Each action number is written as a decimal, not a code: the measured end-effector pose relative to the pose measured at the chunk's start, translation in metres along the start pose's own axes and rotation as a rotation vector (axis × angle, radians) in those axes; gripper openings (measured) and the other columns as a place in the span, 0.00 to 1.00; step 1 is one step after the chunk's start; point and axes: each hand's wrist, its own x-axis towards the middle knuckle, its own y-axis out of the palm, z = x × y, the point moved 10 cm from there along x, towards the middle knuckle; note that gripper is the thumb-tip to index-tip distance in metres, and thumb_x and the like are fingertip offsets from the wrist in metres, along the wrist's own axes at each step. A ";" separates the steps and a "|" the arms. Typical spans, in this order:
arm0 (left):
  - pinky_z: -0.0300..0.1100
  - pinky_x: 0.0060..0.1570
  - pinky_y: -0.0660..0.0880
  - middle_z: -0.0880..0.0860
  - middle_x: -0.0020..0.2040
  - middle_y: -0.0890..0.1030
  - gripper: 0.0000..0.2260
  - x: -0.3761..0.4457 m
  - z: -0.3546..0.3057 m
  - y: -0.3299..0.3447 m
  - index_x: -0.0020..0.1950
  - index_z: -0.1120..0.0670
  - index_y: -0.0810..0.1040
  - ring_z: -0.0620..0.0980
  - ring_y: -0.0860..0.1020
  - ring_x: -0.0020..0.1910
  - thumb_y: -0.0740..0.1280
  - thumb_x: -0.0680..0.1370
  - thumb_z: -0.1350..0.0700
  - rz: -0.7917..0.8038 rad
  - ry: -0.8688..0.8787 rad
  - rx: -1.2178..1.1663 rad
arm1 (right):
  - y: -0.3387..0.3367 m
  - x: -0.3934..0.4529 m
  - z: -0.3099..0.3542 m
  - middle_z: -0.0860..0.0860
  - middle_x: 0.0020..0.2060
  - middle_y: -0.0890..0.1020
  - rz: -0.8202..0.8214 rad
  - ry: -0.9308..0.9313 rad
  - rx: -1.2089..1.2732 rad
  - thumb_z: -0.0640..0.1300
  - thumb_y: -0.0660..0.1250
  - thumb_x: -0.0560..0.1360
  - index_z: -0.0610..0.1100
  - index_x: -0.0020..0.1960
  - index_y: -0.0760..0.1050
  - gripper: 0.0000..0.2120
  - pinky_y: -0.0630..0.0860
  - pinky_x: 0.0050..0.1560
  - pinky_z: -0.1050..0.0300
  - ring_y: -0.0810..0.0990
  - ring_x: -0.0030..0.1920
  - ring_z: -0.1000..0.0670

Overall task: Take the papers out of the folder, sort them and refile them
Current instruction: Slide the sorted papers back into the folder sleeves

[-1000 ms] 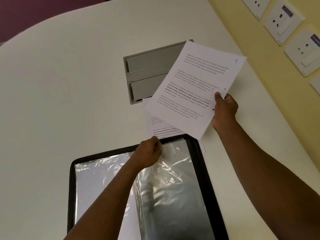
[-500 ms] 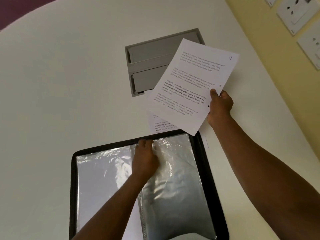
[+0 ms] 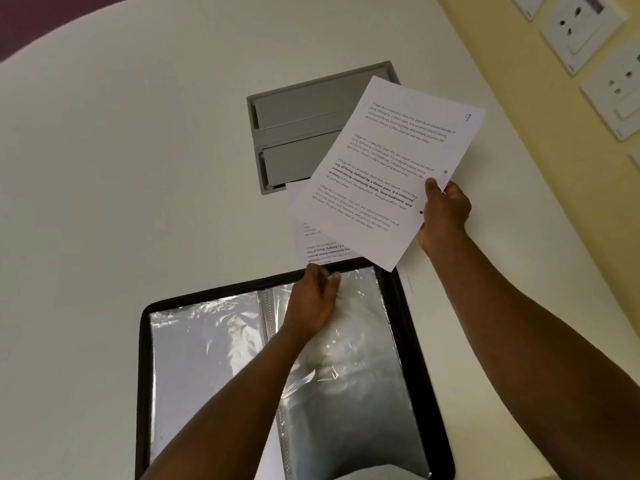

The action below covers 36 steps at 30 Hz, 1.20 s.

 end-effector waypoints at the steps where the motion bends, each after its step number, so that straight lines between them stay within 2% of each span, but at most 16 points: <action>1: 0.40 0.39 0.70 0.50 0.38 0.79 0.11 0.001 -0.001 -0.001 0.47 0.55 0.72 0.44 0.76 0.36 0.63 0.80 0.48 0.026 -0.007 -0.050 | 0.000 0.000 0.000 0.49 0.40 0.81 0.001 0.000 0.001 0.42 0.65 0.79 0.48 0.41 0.76 0.08 0.81 0.48 0.44 0.78 0.39 0.48; 3: 0.40 0.45 0.72 0.49 0.44 0.81 0.12 0.003 -0.001 0.002 0.50 0.54 0.74 0.42 0.78 0.42 0.66 0.78 0.45 0.156 -0.003 -0.067 | -0.001 0.002 0.002 0.49 0.41 0.82 0.002 0.004 0.025 0.42 0.65 0.79 0.48 0.42 0.76 0.07 0.81 0.47 0.45 0.80 0.39 0.49; 6: 0.36 0.60 0.72 0.46 0.59 0.77 0.30 0.003 0.005 0.008 0.67 0.53 0.73 0.42 0.76 0.57 0.76 0.69 0.43 0.338 0.116 0.180 | 0.001 0.003 0.002 0.50 0.41 0.82 0.010 0.005 0.079 0.42 0.64 0.79 0.47 0.43 0.75 0.07 0.82 0.45 0.49 0.80 0.36 0.52; 7: 0.38 0.62 0.72 0.49 0.61 0.76 0.30 0.005 0.009 0.009 0.69 0.55 0.72 0.45 0.75 0.60 0.76 0.70 0.47 0.350 0.149 0.262 | 0.003 0.003 0.001 0.50 0.39 0.82 0.012 0.006 0.091 0.42 0.64 0.79 0.47 0.43 0.75 0.07 0.81 0.45 0.49 0.80 0.35 0.52; 8: 0.40 0.61 0.73 0.52 0.61 0.77 0.25 0.006 0.011 0.007 0.67 0.56 0.74 0.49 0.76 0.59 0.74 0.71 0.53 0.327 0.158 0.312 | 0.005 0.003 0.001 0.50 0.38 0.82 0.016 0.011 0.102 0.41 0.64 0.79 0.47 0.43 0.75 0.07 0.81 0.45 0.49 0.79 0.34 0.53; 10: 0.43 0.54 0.75 0.54 0.53 0.80 0.12 0.009 0.005 0.000 0.55 0.58 0.81 0.54 0.79 0.53 0.68 0.72 0.63 0.228 0.195 0.344 | 0.012 0.002 -0.002 0.50 0.39 0.82 0.032 0.025 0.120 0.41 0.65 0.79 0.47 0.43 0.76 0.06 0.82 0.47 0.47 0.80 0.36 0.52; 12: 0.42 0.48 0.75 0.54 0.47 0.81 0.07 0.011 -0.004 -0.005 0.47 0.59 0.83 0.54 0.80 0.47 0.66 0.73 0.66 0.151 0.210 0.331 | 0.019 0.000 -0.004 0.49 0.43 0.83 0.052 0.033 0.124 0.41 0.65 0.79 0.47 0.44 0.76 0.06 0.82 0.49 0.44 0.81 0.40 0.50; 14: 0.43 0.48 0.76 0.52 0.49 0.82 0.07 0.011 -0.011 -0.005 0.49 0.55 0.82 0.51 0.80 0.47 0.66 0.75 0.62 0.133 0.211 0.317 | 0.028 -0.001 -0.005 0.49 0.46 0.84 0.074 0.038 0.130 0.41 0.65 0.79 0.48 0.45 0.77 0.05 0.82 0.48 0.46 0.82 0.42 0.50; 17: 0.47 0.47 0.78 0.49 0.50 0.82 0.08 0.010 -0.017 0.001 0.52 0.50 0.80 0.50 0.80 0.48 0.64 0.77 0.58 0.183 0.230 0.374 | 0.043 -0.002 -0.003 0.50 0.44 0.83 0.099 0.022 0.127 0.41 0.65 0.79 0.47 0.46 0.76 0.05 0.81 0.44 0.52 0.82 0.40 0.52; 24: 0.43 0.47 0.78 0.50 0.44 0.82 0.10 0.012 -0.013 -0.017 0.58 0.54 0.79 0.47 0.80 0.42 0.69 0.77 0.57 0.129 0.161 0.281 | 0.089 -0.018 -0.016 0.52 0.44 0.82 0.197 -0.054 -0.013 0.40 0.65 0.79 0.45 0.50 0.76 0.02 0.80 0.41 0.58 0.82 0.41 0.55; 27: 0.37 0.46 0.78 0.48 0.45 0.83 0.07 0.009 -0.008 -0.024 0.54 0.53 0.81 0.42 0.79 0.41 0.69 0.77 0.55 0.122 0.143 0.269 | 0.109 -0.030 -0.024 0.53 0.45 0.82 0.267 -0.068 -0.049 0.41 0.65 0.80 0.47 0.50 0.75 0.02 0.81 0.43 0.57 0.83 0.42 0.54; 33: 0.44 0.45 0.80 0.44 0.45 0.83 0.06 0.002 -0.007 -0.030 0.53 0.48 0.81 0.41 0.80 0.42 0.67 0.78 0.51 0.085 0.154 0.257 | 0.127 -0.040 -0.032 0.51 0.47 0.83 0.357 -0.070 -0.081 0.42 0.65 0.79 0.46 0.50 0.75 0.01 0.82 0.47 0.50 0.84 0.46 0.52; 36: 0.46 0.43 0.80 0.45 0.44 0.84 0.07 0.003 -0.011 -0.026 0.54 0.47 0.81 0.43 0.80 0.41 0.66 0.78 0.50 0.072 0.176 0.297 | 0.127 -0.042 -0.028 0.52 0.47 0.83 0.397 -0.099 -0.156 0.42 0.65 0.79 0.47 0.50 0.76 0.02 0.82 0.45 0.52 0.84 0.45 0.52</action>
